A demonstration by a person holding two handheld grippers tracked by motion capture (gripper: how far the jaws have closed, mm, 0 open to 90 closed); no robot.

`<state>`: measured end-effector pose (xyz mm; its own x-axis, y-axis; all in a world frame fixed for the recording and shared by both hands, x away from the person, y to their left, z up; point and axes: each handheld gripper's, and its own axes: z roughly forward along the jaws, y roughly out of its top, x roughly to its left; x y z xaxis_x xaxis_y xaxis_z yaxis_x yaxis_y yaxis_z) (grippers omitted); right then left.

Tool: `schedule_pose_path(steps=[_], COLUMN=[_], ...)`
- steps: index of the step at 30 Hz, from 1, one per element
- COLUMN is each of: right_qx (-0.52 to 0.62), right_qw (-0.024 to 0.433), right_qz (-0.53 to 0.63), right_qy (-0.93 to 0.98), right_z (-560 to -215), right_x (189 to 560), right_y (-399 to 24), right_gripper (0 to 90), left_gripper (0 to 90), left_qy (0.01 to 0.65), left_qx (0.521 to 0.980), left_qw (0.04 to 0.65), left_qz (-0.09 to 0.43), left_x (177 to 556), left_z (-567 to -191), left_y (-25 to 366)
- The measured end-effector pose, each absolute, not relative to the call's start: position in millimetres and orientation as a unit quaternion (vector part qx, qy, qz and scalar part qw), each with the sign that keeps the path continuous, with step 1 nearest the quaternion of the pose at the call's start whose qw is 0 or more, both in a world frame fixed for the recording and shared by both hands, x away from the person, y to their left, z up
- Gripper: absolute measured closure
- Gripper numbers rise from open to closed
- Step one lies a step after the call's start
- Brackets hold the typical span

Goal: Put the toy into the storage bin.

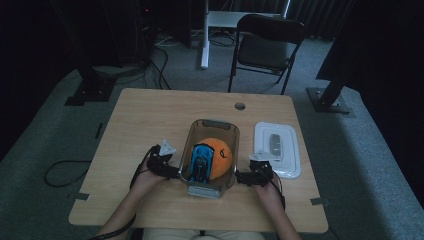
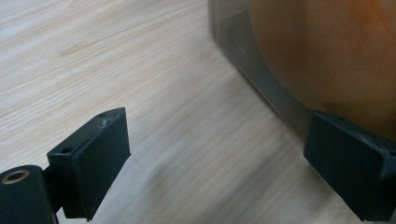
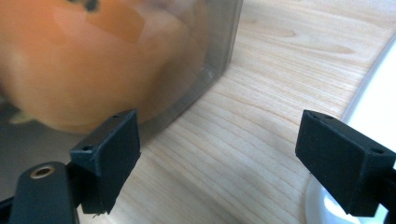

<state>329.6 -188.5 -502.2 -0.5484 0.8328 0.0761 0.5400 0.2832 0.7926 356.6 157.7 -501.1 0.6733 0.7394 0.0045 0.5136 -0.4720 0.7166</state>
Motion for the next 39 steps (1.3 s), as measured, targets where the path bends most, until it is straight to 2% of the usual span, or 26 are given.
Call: schedule_pose_path(steps=[4,7,16,33,39], right_qx=[0.456,0.463,0.547,0.598,0.603], right_qw=[0.173,0.215,0.259,0.253,0.272], right_qz=[0.403,0.389,0.374,0.344,0.328], right_qy=[0.774,0.766,0.703,0.678,0.674], right_z=[-494.1,-487.7,-483.0,-493.8,-497.4], right_x=[328.6,329.4,341.5,358.7,364.4], right_y=[-198.7,-212.6,-258.0,-275.3,-275.3], right_gripper=[13.2,12.2,13.4,15.0,20.5], left_gripper=[7.8,7.8,7.8,7.7,7.7], left_qy=[0.365,0.361,0.349,0.319,0.31], left_qx=[0.848,0.85,0.856,0.87,0.875], left_qw=[0.356,0.358,0.36,0.359,0.357], left_qz=[0.146,0.14,0.126,0.113,0.106], left_x=[353.4,350.8,347.8,339.4,337.1], left_z=[-504.2,-507.7,-511.5,-516.4,-518.8], left_y=[154.6,152.6,146.2,111.9,97.1])
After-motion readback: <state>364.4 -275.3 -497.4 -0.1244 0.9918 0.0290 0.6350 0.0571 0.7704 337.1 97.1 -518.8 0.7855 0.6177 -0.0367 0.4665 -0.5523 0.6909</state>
